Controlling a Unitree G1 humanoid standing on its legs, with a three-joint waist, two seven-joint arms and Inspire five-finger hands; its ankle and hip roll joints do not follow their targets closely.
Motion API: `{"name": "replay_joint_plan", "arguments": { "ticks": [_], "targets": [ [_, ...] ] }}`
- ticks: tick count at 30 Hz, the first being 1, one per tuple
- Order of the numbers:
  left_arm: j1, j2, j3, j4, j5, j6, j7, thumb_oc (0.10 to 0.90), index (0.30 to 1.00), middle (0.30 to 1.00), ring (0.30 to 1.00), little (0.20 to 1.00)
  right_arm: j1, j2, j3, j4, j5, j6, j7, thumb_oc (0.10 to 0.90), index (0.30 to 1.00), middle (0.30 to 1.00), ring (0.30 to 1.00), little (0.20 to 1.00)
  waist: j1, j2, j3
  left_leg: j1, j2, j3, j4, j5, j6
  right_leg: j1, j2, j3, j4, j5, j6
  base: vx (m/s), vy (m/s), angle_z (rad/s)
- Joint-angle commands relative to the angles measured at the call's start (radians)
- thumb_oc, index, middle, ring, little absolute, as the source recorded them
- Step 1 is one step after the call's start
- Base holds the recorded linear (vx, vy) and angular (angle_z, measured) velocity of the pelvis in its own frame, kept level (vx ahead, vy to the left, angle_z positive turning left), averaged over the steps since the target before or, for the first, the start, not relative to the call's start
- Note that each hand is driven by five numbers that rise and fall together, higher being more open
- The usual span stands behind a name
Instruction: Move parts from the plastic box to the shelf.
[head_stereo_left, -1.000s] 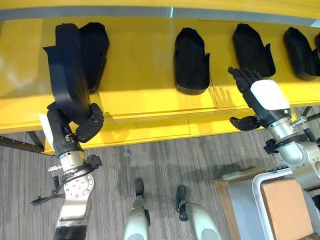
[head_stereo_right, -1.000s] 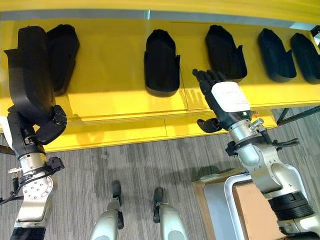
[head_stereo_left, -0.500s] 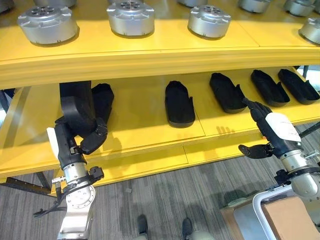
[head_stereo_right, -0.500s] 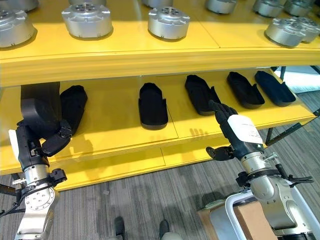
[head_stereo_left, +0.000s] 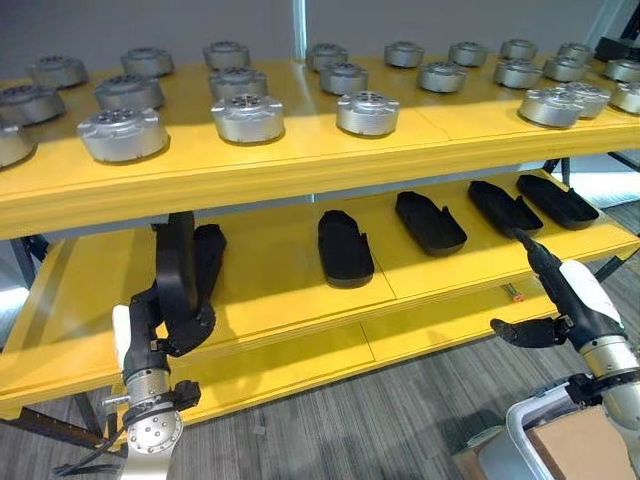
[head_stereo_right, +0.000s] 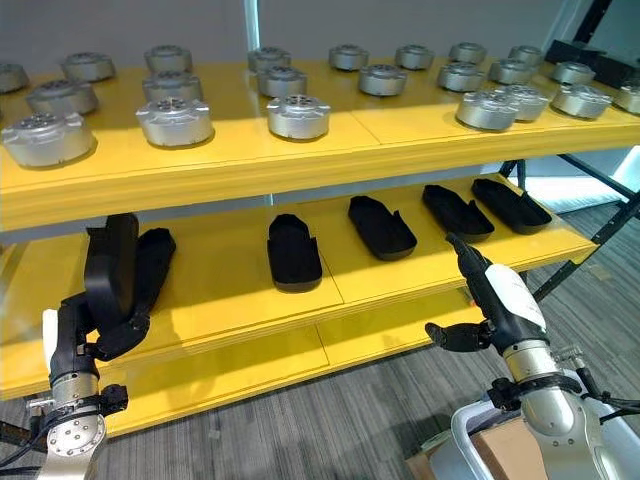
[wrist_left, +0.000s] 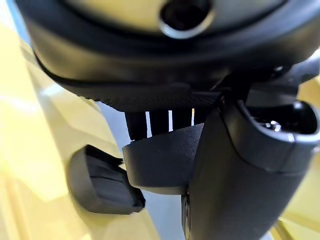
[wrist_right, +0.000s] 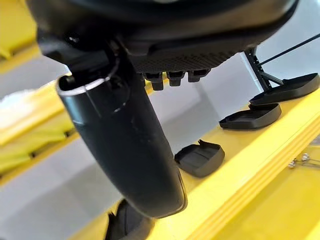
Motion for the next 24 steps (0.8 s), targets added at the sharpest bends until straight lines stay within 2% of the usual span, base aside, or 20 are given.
{"name": "replay_joint_plan", "arguments": {
  "ticks": [1, 7, 10, 24],
  "targets": [
    [-0.140, 0.077, 0.018, -0.101, 0.026, -0.106, 0.058, 0.400, 0.300, 0.300, 0.300, 0.300, -0.111, -0.018, -0.057, -0.026, 0.073, -0.051, -0.048, 0.900, 1.000, 1.000, 1.000, 1.000, 0.011, -0.038, -0.059, 0.104, -0.034, 0.051, -0.003, -0.135, -0.006, -0.080, 0.041, 0.004, 0.026, 0.042, 0.011, 0.00, -0.009, -0.06],
    [-0.146, 0.072, 0.018, -0.057, 0.047, -0.093, 0.076, 0.400, 0.300, 0.300, 0.300, 0.300, -0.071, 0.028, -0.075, -0.027, 0.081, -0.054, -0.052, 0.900, 1.000, 1.000, 1.000, 1.000, 0.000, -0.024, -0.070, 0.111, -0.034, 0.052, -0.003, -0.135, -0.006, -0.072, 0.038, 0.005, 0.025, 0.041, 0.011, 0.00, -0.002, 0.00],
    [-0.152, 0.074, 0.043, -0.001, 0.069, -0.076, 0.095, 0.400, 0.300, 0.300, 0.300, 0.300, -0.014, 0.073, -0.098, -0.020, 0.097, -0.054, -0.046, 0.900, 1.000, 1.000, 1.000, 1.000, -0.015, -0.008, -0.077, 0.118, -0.033, 0.059, -0.003, -0.138, -0.006, -0.071, 0.040, 0.018, 0.022, 0.040, 0.011, 0.00, -0.003, -0.02],
    [-0.203, 0.129, 0.083, 0.101, 0.119, -0.043, 0.139, 0.400, 0.300, 0.300, 0.300, 0.300, 0.054, 0.102, -0.135, -0.005, 0.120, -0.055, -0.039, 0.900, 1.000, 1.000, 1.000, 1.000, -0.041, 0.010, -0.065, 0.123, -0.028, 0.082, -0.003, -0.141, -0.008, -0.082, 0.046, 0.041, 0.016, 0.045, 0.011, 0.01, -0.002, -0.05]
  ]
}}
